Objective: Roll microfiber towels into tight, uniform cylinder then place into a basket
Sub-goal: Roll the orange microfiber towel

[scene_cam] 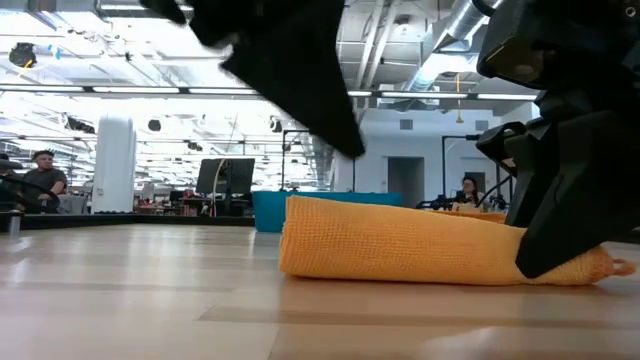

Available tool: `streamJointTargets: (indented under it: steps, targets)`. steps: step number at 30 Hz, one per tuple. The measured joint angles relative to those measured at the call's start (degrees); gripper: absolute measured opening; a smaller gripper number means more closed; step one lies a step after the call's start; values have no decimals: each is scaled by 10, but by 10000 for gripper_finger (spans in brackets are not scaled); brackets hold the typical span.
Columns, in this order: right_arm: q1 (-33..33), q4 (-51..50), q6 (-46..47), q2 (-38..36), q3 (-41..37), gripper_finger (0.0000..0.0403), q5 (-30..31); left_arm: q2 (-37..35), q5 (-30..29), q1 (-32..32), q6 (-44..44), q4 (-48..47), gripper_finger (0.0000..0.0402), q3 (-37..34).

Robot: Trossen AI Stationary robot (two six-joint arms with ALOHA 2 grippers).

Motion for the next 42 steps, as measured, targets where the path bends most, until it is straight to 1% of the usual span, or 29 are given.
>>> streamJointTargets:
  steps: [6, 10, 13, 18, 21, 26, 29, 34, 39, 42]
  targets:
    - [0, 0, 0, 0, 0, 61, 0, -2, -78, -23, 61, 16, 10, 23]
    - [0, 1, 0, 0, 0, 61, 0, -2, -81, -24, 64, 19, 10, 27]
    - [0, 1, 0, 0, 0, 61, 0, -2, -59, -16, 51, 18, 10, 27]
    - [0, 1, 0, 0, 0, 61, 0, -2, 22, 0, 47, 18, 10, 27]
    - [0, 2, 0, 0, 0, 61, 0, -3, 55, 6, 46, 49, 10, 10]
    - [0, 2, 0, 0, -1, 61, 0, -3, 77, 15, 46, 129, 10, -32]
    - [0, 3, 0, 0, -1, 61, 0, -2, 79, 19, 51, 119, 10, -38]
    - [0, 5, 0, 0, -1, 61, 0, -3, 87, 20, 71, 143, 10, -69]
    - [-1, 13, 0, 0, -2, 61, -3, -3, 127, 30, 74, 183, 10, -107]
    - [-1, 16, 0, 0, -2, 61, -2, -4, 151, 38, 72, 192, 10, -114]
